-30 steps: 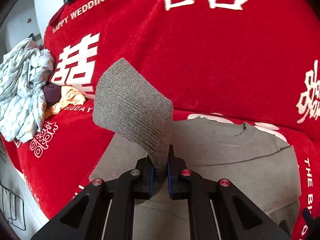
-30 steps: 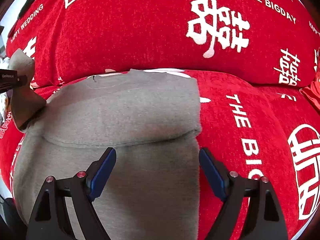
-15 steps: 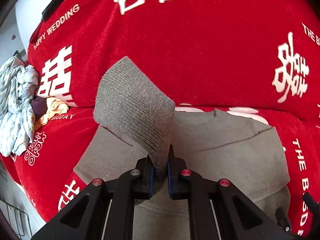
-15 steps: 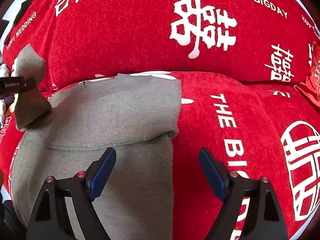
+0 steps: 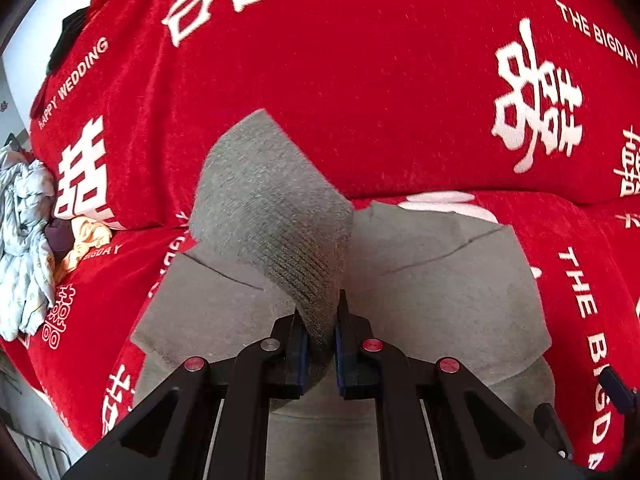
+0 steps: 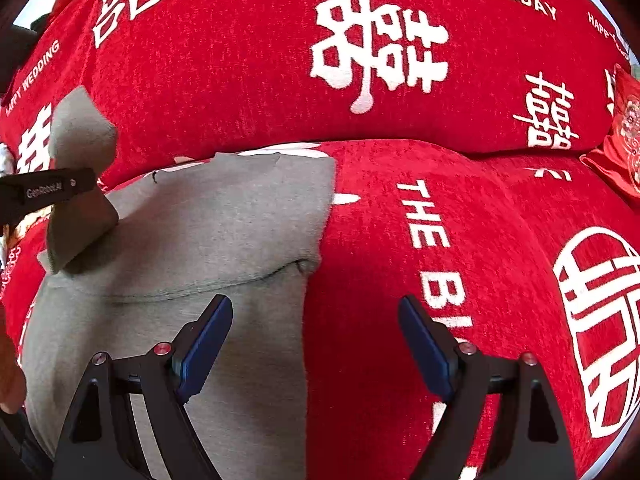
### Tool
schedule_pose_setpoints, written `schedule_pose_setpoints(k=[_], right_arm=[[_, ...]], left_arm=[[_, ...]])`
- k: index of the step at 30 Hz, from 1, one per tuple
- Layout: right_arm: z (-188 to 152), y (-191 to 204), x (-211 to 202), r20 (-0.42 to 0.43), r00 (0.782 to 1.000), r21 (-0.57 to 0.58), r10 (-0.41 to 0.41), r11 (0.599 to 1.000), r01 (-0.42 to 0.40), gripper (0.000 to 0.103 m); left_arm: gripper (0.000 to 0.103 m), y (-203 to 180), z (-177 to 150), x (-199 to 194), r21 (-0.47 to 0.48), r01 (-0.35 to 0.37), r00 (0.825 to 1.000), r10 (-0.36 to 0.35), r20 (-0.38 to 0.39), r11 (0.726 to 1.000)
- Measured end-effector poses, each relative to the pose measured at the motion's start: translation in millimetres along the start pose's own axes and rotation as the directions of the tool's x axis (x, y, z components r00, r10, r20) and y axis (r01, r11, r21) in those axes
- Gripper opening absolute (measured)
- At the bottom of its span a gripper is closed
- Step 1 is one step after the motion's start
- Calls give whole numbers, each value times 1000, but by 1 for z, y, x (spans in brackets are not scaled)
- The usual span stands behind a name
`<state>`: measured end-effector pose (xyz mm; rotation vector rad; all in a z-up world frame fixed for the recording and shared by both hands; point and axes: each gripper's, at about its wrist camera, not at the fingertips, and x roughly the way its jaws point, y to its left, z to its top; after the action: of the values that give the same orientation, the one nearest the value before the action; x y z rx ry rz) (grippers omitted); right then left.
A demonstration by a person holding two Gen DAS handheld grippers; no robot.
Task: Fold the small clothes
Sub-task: 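Lift the sleeve with the left tool and fold it across the body, then open the left tool to release the sleeve and withdraw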
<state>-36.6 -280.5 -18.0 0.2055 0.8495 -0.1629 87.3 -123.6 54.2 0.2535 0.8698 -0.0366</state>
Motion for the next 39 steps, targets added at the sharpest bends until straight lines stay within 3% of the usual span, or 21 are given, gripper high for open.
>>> schedule_pose_setpoints(k=[19, 29, 30, 31, 32, 33, 35, 39], right_arm=[[-4, -25, 6, -14, 1000, 53, 2, 999, -2, 87], [-5, -30, 4, -15, 1000, 51, -6, 999, 7, 87], [-5, -30, 4, -15, 1000, 51, -7, 999, 8, 87], [-5, -30, 3, -14, 1000, 50, -8, 999, 8, 87], [-4, -28, 3, -13, 1000, 48, -6, 999, 7, 87], [-4, -27, 3, -13, 1000, 48, -5, 999, 6, 87], [-2, -23, 2, -13, 1000, 38, -4, 999, 4, 87], [3, -15, 0, -14, 1000, 15, 3, 1000, -3, 87]], left_arm=[[11, -46, -14, 38, 59, 30, 994, -23, -108, 998], [12, -49, -30, 51, 42, 108, 981, -100, -165, 993], [19, -46, -30, 51, 32, 126, 979, -119, -169, 992], [47, -43, -29, 51, 20, 153, 974, -147, -174, 988], [67, -38, -29, 52, 0, 190, 966, -187, -181, 982], [93, -34, -29, 51, -24, 209, 962, -209, -177, 978], [93, -27, -30, 44, -37, 189, 974, -192, -124, 981], [93, -18, -33, 39, -38, 242, 962, -245, -117, 969]])
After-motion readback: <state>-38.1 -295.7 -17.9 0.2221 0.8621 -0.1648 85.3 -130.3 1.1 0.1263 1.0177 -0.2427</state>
